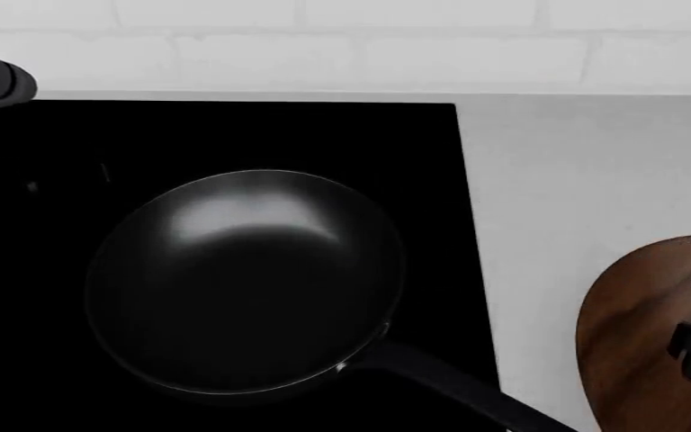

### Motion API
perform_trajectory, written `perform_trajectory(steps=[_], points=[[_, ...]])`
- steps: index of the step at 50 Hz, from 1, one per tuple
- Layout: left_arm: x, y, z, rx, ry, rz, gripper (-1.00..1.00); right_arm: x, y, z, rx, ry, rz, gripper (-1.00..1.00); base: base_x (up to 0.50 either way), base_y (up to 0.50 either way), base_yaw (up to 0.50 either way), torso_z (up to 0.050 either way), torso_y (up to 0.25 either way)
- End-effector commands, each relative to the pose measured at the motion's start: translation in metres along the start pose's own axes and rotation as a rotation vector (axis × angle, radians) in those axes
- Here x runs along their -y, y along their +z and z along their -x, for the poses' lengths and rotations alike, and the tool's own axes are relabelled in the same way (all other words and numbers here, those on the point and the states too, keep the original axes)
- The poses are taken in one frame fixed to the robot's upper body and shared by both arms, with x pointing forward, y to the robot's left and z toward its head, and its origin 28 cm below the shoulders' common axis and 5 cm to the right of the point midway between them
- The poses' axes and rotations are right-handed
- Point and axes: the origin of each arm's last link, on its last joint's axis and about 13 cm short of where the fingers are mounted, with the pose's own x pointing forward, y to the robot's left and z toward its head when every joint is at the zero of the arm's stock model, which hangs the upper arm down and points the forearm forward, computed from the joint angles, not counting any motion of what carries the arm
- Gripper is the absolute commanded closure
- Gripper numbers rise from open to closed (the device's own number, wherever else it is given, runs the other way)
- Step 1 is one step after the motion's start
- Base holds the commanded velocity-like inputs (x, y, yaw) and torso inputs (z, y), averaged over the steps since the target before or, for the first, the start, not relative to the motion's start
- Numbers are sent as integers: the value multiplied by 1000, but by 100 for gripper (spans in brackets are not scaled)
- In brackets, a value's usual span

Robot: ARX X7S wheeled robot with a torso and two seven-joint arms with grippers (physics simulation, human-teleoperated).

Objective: Pick the tomato from the pan and place it in the bowl.

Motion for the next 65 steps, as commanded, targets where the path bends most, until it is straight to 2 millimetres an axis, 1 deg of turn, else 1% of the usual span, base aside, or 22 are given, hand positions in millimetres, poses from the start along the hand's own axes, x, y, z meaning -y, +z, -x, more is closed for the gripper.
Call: perform_trajectory(steps=[1,7,22,32,43,56,65], points=[[5,0,0,9,-37,6,-100,0,-7,-3,17,32,-10,100,0,0,0,0,0],[5,0,-1,6,-39,5,-100,2,-11,-6,5,25,-19,100,0,0,0,0,0],[4,-4,-6,-4,-36,7,-100,-1,-18,-14,-19,32,-26,100,0,0,0,0,0],[2,-4,-7,-8,-38,17,-100,-2,-21,-17,-28,31,-27,100,0,0,0,0,0],[6,-2,-8,-8,-49,5,-100,-2,-25,-22,-34,33,-31,100,0,0,0,0,0],[3,-8,-8,-12,-43,11,-100,0,-31,-25,-48,32,-38,100,0,0,0,0,0],[1,-11,-8,-13,-41,16,-100,1,-30,-25,-48,33,-35,100,0,0,0,0,0]])
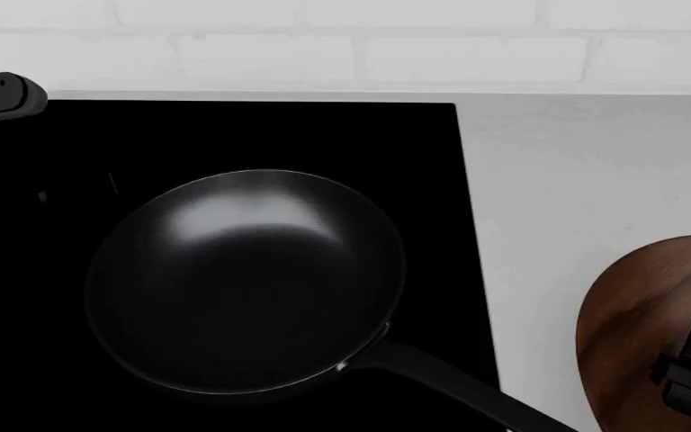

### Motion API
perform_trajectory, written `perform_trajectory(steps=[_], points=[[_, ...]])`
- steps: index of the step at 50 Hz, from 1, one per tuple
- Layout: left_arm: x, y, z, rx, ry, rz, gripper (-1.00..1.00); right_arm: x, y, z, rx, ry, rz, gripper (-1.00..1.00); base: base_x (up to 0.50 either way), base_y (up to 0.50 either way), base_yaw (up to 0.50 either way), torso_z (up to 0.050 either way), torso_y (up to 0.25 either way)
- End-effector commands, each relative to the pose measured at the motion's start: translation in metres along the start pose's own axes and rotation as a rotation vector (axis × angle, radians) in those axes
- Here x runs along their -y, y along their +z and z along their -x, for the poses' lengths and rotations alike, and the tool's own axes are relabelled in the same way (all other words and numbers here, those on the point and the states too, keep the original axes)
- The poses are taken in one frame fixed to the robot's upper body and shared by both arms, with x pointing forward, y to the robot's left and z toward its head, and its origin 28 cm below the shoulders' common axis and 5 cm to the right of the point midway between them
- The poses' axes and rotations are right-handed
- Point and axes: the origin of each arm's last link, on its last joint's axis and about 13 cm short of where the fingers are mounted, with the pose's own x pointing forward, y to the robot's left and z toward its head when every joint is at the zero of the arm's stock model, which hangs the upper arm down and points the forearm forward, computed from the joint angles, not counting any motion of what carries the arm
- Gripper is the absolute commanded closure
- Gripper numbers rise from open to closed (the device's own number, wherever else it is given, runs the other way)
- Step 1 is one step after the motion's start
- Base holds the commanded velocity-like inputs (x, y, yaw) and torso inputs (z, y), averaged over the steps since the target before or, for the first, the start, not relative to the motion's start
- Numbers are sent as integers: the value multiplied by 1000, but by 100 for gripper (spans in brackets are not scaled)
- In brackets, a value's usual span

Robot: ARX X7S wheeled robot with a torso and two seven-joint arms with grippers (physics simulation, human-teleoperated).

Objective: Pick the tomato from the pan and place it in the bowl.

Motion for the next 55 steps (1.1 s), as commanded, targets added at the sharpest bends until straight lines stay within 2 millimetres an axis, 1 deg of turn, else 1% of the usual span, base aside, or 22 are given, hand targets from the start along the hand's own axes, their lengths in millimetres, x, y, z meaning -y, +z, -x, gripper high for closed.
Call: perform_trajectory(steps=[1,8,25,26,39,47,51,55], points=[[4,-1,2,13,-36,8,-100,0,-3,0,25,36,-5,100,0,0,0,0,0],[4,-3,0,10,-37,7,-100,2,-7,-3,17,34,-4,100,0,0,0,0,0],[2,-4,1,6,-34,12,-100,1,-10,-5,4,45,-14,100,1,0,0,0,0],[2,-4,1,6,-33,14,-100,1,-10,-4,1,50,-20,-100,0,0,0,0,0],[1,-6,1,3,-36,21,-100,1,-10,-1,0,57,-12,-100,0,0,0,0,0],[2,-6,3,6,-41,24,-100,2,-3,10,36,46,8,-100,0,0,0,0,0],[1,-6,4,7,-42,25,-100,4,5,20,69,28,16,-100,0,0,0,0,0],[1,-8,3,5,-46,29,-100,2,11,28,100,17,44,-100,0,0,0,0,0]])
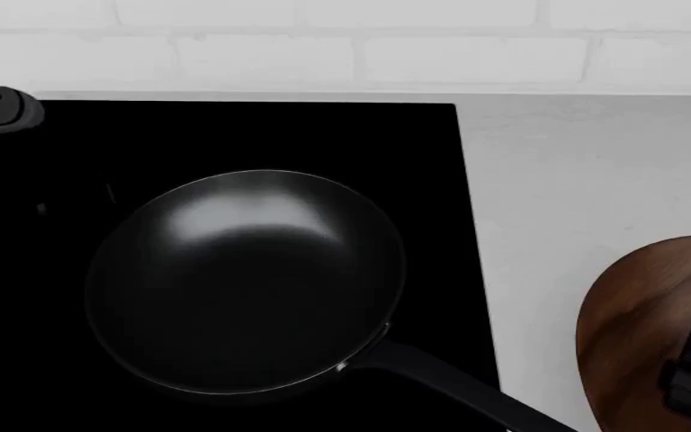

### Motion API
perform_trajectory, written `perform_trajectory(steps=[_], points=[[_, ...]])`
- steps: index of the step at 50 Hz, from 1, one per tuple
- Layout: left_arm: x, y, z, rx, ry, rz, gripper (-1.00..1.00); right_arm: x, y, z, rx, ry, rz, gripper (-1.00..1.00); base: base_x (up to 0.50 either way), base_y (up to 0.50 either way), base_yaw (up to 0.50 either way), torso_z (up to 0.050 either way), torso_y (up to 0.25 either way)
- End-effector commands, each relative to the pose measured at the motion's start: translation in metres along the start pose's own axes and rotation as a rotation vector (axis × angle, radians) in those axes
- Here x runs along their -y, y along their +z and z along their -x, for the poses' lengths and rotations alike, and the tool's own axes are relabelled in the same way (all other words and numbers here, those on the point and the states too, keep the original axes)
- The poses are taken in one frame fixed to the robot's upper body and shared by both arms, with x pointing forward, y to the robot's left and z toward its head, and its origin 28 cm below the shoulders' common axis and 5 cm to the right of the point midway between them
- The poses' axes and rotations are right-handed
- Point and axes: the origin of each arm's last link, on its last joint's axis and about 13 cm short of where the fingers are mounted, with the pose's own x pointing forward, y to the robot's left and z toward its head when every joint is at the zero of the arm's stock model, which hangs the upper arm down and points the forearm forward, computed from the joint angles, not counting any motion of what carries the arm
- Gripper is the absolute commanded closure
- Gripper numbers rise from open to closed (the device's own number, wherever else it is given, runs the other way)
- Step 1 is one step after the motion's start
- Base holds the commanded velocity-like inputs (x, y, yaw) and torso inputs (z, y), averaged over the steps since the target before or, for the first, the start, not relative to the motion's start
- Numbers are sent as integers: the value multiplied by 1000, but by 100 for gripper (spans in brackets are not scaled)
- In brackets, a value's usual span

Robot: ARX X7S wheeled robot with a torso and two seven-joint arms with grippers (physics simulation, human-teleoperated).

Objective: Pick the tomato from the pan and place it in the bowl.

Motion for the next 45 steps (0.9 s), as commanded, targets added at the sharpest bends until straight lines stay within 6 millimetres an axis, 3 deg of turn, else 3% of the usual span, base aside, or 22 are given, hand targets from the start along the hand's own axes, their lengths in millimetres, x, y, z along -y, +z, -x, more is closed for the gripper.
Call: perform_trajectory(steps=[1,19,30,45], points=[[5,1,3,13,-47,11,-100,-3,13,22,87,9,15,-100,0,0,0,0,0],[7,3,6,20,-59,13,-100,-20,55,71,262,45,105,-100,0,0,0,0,0],[5,0,9,21,-59,20,-100,-28,70,95,358,80,134,-100,0,0,0,0,0],[3,-1,12,24,-58,21,-100,-59,86,127,511,186,231,-100,0,0,0,0,0]])
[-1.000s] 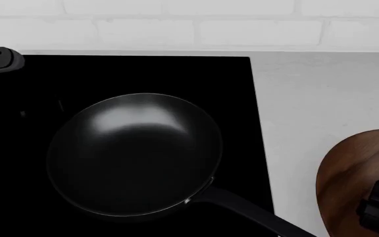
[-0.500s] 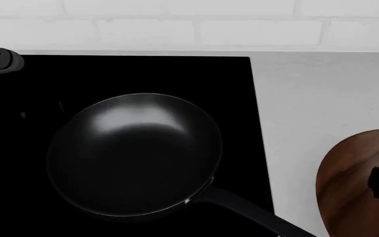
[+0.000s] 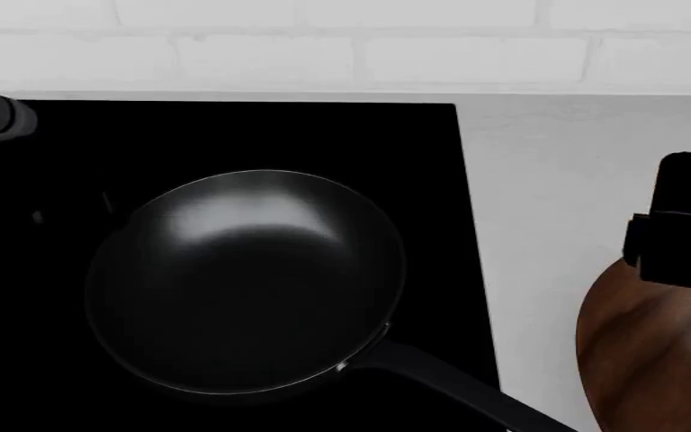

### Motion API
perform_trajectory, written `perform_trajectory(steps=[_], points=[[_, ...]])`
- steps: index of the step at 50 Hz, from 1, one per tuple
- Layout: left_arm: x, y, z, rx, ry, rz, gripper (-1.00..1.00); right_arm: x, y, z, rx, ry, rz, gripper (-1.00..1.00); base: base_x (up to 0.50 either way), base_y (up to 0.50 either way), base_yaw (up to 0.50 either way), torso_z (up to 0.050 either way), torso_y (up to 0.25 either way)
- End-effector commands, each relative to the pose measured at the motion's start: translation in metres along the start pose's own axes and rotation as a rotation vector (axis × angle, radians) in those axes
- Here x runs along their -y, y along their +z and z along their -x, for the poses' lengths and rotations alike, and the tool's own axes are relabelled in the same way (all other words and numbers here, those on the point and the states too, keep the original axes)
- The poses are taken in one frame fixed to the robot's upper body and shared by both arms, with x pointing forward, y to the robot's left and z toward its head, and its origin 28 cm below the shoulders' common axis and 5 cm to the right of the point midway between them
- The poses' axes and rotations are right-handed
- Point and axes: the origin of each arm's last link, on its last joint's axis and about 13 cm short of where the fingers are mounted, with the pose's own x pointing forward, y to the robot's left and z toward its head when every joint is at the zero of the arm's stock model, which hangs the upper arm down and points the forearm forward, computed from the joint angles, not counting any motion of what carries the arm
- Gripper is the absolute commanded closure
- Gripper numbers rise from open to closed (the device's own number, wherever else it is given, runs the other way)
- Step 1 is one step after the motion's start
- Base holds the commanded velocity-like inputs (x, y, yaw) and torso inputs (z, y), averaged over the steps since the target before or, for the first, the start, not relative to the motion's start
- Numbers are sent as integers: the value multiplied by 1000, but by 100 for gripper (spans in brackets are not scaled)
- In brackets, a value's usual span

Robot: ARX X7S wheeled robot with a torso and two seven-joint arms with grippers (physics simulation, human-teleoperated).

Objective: Pick the tomato from the pan and place it in the bowl.

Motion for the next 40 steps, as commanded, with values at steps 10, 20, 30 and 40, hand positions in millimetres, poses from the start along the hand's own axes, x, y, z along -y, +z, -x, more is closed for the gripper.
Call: perform_trajectory(steps=[10,20,30,40], points=[[5,0,1,10,-39,5,-100,-42,21,26,222,196,85,-100,0,0,0,0,0],[6,-1,1,6,-43,4,-100,-60,17,32,294,293,110,-100,0,0,0,0,0],[8,-3,-3,-1,-46,1,-100,-67,5,52,403,326,75,-100,0,0,0,0,0],[9,-6,-4,-11,-46,-3,-100,-63,-5,60,453,320,20,-100,0,0,0,0,0]])
